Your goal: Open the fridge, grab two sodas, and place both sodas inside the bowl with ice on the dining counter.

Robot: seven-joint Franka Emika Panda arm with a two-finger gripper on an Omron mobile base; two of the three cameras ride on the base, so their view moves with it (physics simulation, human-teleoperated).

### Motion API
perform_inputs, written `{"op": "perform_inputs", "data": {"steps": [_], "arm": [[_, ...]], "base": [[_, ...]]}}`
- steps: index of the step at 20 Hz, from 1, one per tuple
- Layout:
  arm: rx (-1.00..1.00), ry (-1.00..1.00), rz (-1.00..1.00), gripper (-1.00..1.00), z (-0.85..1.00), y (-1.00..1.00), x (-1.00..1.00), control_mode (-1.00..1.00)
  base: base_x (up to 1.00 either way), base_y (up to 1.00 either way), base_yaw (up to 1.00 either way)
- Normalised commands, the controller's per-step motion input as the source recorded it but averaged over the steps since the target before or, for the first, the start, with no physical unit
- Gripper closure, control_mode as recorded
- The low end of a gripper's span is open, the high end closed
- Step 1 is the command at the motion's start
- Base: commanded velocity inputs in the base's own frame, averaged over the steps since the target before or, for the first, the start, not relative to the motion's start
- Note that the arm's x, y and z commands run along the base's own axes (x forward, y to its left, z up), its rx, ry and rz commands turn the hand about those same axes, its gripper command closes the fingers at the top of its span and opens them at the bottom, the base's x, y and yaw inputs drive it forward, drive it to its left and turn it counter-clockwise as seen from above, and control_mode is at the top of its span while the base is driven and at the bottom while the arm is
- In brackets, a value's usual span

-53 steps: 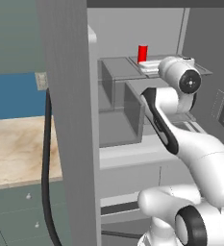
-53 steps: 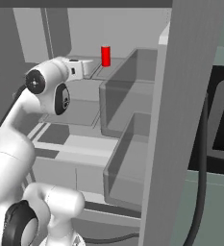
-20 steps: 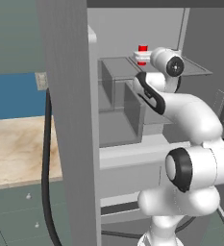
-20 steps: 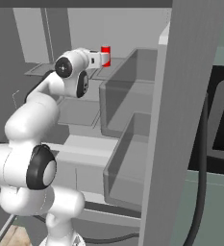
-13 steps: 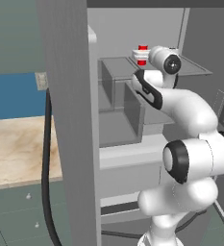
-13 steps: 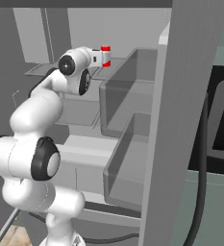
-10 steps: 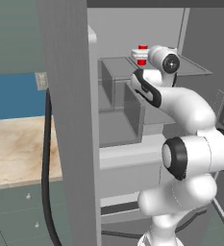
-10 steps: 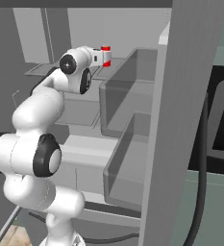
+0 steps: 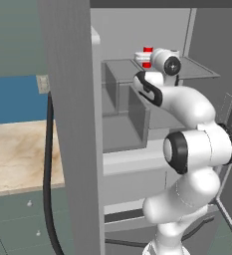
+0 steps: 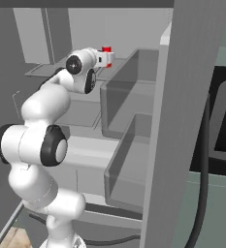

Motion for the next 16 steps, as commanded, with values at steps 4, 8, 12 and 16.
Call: {"op": "perform_inputs", "data": {"steps": [4, 8, 12, 16], "arm": [[0.0, 0.0, 0.0, -1.0, -0.11, -0.15, 0.28, -1.0], [0.0, 0.0, 0.01, -1.0, -0.05, -0.1, 0.25, -1.0], [0.0, 0.0, 0.01, -1.0, 0.0, -0.02, 0.26, -1.0], [0.0, 0.0, 0.0, -1.0, 0.0, -0.03, 0.27, -1.0]], "base": [[0.0, 0.0, 0.0], [0.0, 0.0, 0.0], [0.0, 0.0, 0.0], [0.0, 0.0, 0.0]]}}
